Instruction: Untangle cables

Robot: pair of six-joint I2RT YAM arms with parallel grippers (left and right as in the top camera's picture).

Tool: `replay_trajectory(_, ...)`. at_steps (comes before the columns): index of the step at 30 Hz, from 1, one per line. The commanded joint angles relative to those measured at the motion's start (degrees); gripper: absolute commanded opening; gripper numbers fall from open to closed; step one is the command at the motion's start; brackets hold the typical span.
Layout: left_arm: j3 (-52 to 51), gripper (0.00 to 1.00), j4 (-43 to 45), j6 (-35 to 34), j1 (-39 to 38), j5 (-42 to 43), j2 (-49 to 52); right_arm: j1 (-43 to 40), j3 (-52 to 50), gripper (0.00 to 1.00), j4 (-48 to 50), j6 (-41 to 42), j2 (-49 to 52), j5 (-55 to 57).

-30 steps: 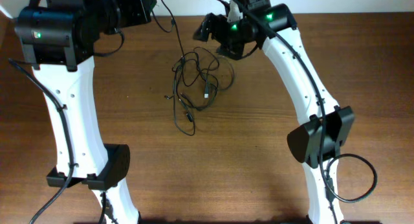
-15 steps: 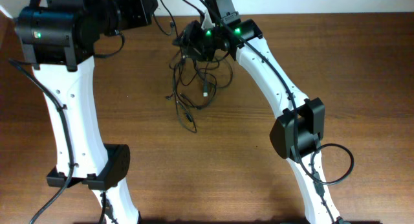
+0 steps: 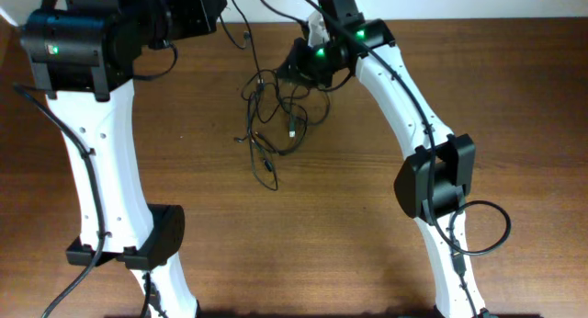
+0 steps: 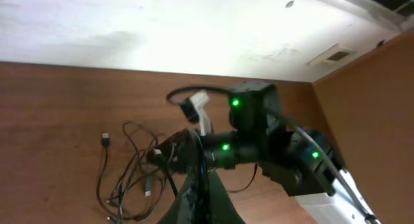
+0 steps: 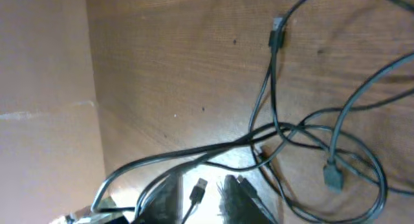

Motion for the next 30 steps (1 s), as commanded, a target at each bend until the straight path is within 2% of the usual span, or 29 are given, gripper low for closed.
replay_trajectory(1, 0.6, 0.00, 0.3, -0.5, 0.1, 3.1, -1.8, 0.6, 0.1, 0.65, -2.7, -5.5, -1.3, -1.7)
replay_trajectory(4, 0.6, 0.00, 0.3, -0.5, 0.1, 3.1, -1.8, 2.2, 0.0, 0.65, -4.2, 0.9, -1.2, -1.3)
replay_trajectory(10, 0.6, 0.00, -0.1, -0.5, 0.1, 4.0, -1.8, 5.6, 0.0, 0.64, -0.2, 13.0, -0.5, 7.3)
replay_trajectory(12, 0.6, 0.00, 0.0, -0.5, 0.1, 4.0, -1.8, 6.4, -0.1, 0.59, 2.5, 16.8, 0.6, 8.3)
replay_trajectory(16, 0.6, 0.00, 0.0, -0.6, 0.1, 4.0, -1.8, 8.0, -0.6, 0.50, 4.1, 18.4, 3.4, 9.0)
replay_trajectory(20, 0.6, 0.00, 1.2, -0.9, 0.1, 4.6, -1.8, 9.0, -3.0, 0.39, 5.1, 18.4, 4.4, 9.7)
replay_trajectory(22, 0.6, 0.00, 1.4, -0.9, 0.1, 4.6, -1.8, 9.2, -3.5, 0.25, 5.1, 18.3, 4.4, 9.7)
replay_trajectory(23, 0.6, 0.00, 1.4, -0.9, 0.1, 4.5, -1.8, 9.0, -3.5, 0.11, 4.6, 17.6, 4.4, 9.7)
replay_trajectory(24, 0.6, 0.00, 1.4, -0.9, 0.1, 4.0, -1.8, 8.6, -3.4, 0.04, 3.8, 15.3, 4.0, 9.7)
replay_trajectory(26, 0.6, 0.00, 1.4, -0.9, 0.1, 2.9, -1.8, 7.5, -3.1, 0.04, 1.5, 10.4, 3.2, 9.8)
replay_trajectory(30, 0.5, 0.00, 0.7, -0.7, 0.1, -5.5, -1.8, 1.4, 2.1, 0.04, -14.7, -2.4, -4.3, 17.3)
